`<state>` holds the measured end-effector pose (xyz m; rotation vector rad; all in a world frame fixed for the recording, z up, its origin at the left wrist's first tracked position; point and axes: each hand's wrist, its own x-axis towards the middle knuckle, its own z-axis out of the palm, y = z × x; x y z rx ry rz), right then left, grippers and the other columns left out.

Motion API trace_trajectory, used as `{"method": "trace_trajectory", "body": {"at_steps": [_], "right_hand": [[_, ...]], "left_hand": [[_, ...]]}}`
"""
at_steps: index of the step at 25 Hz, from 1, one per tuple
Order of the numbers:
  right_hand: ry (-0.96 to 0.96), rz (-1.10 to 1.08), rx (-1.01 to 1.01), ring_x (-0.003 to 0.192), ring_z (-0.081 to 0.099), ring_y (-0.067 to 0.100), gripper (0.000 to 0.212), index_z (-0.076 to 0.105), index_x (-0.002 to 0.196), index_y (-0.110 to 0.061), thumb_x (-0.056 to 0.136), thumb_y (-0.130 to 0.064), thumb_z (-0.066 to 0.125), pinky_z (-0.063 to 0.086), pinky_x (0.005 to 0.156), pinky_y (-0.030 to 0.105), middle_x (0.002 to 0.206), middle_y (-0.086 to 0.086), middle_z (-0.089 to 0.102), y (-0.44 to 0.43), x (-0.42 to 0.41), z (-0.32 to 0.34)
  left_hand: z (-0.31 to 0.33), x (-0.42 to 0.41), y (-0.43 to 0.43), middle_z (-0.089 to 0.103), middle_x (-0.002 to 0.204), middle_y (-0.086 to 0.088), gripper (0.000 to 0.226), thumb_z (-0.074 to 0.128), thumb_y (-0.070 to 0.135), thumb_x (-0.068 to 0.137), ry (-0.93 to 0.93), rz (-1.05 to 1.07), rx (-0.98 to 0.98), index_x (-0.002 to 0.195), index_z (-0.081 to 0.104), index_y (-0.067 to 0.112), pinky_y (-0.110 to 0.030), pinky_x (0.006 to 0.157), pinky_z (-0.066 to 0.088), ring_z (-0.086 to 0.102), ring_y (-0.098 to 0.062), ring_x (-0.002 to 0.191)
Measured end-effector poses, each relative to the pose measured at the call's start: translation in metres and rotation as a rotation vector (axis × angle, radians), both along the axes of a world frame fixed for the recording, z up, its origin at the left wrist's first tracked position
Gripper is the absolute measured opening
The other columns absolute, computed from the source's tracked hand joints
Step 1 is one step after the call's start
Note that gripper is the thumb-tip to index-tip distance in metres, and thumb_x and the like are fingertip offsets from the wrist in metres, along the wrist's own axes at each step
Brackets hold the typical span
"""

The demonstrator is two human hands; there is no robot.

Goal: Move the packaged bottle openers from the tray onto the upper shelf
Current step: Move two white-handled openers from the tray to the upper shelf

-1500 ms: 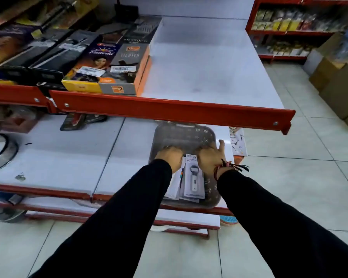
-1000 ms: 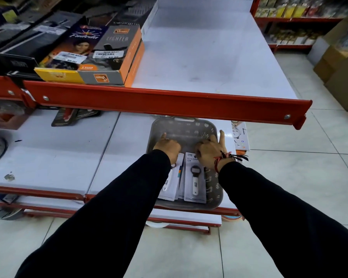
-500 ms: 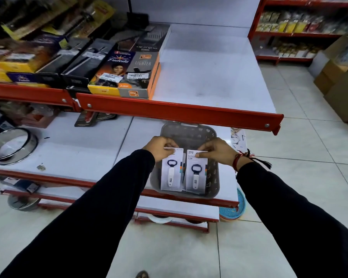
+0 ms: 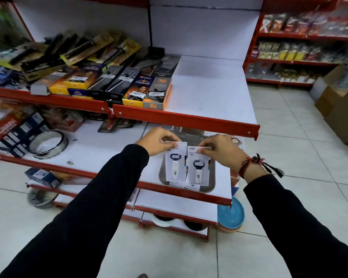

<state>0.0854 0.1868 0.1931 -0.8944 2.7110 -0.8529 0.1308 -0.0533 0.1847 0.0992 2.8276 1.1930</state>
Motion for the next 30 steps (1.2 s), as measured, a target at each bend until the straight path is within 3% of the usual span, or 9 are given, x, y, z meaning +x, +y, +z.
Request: {"method": "trace_trajectory", "body": {"at_steps": [2,6,9,12,15,19,25,28,30], "right_hand": [[0.017,0.014,-0.042,0.073,0.058,0.005,0.018,0.078,0.096,-0.013,0.088,-0.027,0.07,0.042,0.067,0.014,0.087,-0.006,0.068,0.006,0.004,0.035],[-0.009,0.014,-0.139,0.072,0.07,0.014,0.022,0.078,0.096,-0.011,0.086,-0.029,0.073,0.061,0.068,0.027,0.088,-0.003,0.074,0.023,-0.006,0.096],[-0.041,0.022,-0.166,0.078,0.069,0.015,0.028,0.076,0.102,-0.009,0.084,-0.03,0.075,0.064,0.068,0.029,0.09,-0.002,0.074,0.032,-0.021,0.131],[-0.116,0.001,-0.211,0.084,0.065,0.016,0.029,0.076,0.106,-0.009,0.084,-0.028,0.075,0.062,0.079,0.036,0.097,0.01,0.074,0.036,-0.042,0.161],[-0.173,-0.005,-0.224,0.076,0.061,0.013,0.028,0.076,0.105,-0.01,0.085,-0.029,0.074,0.057,0.072,0.028,0.091,0.008,0.07,0.037,-0.065,0.183],[-0.223,-0.081,-0.252,0.058,0.055,0.005,0.027,0.077,0.104,-0.01,0.083,-0.028,0.076,0.051,0.056,0.018,0.075,-0.003,0.066,0.028,-0.107,0.191],[-0.341,-0.168,-0.218,0.048,0.057,0.002,0.01,0.074,0.094,-0.02,0.087,-0.028,0.071,0.047,0.061,0.023,0.071,-0.01,0.068,0.009,-0.169,0.173],[-0.393,-0.191,-0.178,0.048,0.058,0.004,0.008,0.073,0.093,-0.022,0.089,-0.029,0.069,0.045,0.06,0.025,0.08,-0.006,0.069,-0.002,-0.202,0.152],[-0.424,-0.19,-0.141,0.052,0.06,0.006,0.012,0.073,0.097,-0.023,0.089,-0.031,0.069,0.044,0.059,0.024,0.085,-0.002,0.069,-0.009,-0.224,0.137]], "left_hand": [[0.034,0.005,0.0,0.075,0.101,0.004,0.021,0.071,0.022,0.09,0.027,-0.01,0.009,0.108,0.076,0.012,-0.003,0.065,0.049,0.069,-0.007,0.083],[0.093,0.003,0.008,0.075,0.1,-0.001,0.025,0.072,0.018,0.089,0.092,-0.035,0.022,0.112,0.074,0.009,-0.008,0.072,0.052,0.067,-0.002,0.082],[0.127,-0.007,0.016,0.077,0.105,-0.005,0.026,0.072,0.016,0.088,0.159,-0.041,0.007,0.113,0.074,0.008,-0.005,0.074,0.05,0.068,-0.001,0.081],[0.159,-0.022,0.021,0.076,0.094,-0.004,0.023,0.07,0.016,0.091,0.187,-0.051,-0.009,0.113,0.074,0.009,-0.004,0.063,0.046,0.062,0.008,0.068],[0.181,-0.045,0.019,0.074,0.105,-0.012,0.028,0.067,0.016,0.093,0.204,-0.065,-0.012,0.117,0.072,0.003,-0.018,0.078,0.049,0.062,-0.009,0.089],[0.195,-0.09,0.005,0.072,0.1,-0.006,0.028,0.067,0.019,0.093,0.172,-0.072,0.013,0.117,0.072,0.007,-0.021,0.081,0.049,0.062,-0.011,0.087],[0.182,-0.165,-0.015,0.073,0.113,-0.006,0.03,0.064,0.018,0.095,0.085,-0.056,-0.072,0.123,0.07,0.009,-0.01,0.077,0.048,0.065,-0.01,0.099],[0.165,-0.197,-0.023,0.072,0.099,-0.004,0.03,0.062,0.012,0.096,0.039,-0.039,-0.044,0.125,0.067,0.008,-0.003,0.059,0.046,0.065,0.008,0.07],[0.151,-0.218,-0.029,0.072,0.115,-0.008,0.031,0.062,0.011,0.096,0.007,-0.023,-0.035,0.125,0.068,0.005,-0.008,0.076,0.051,0.066,0.004,0.083]]}}
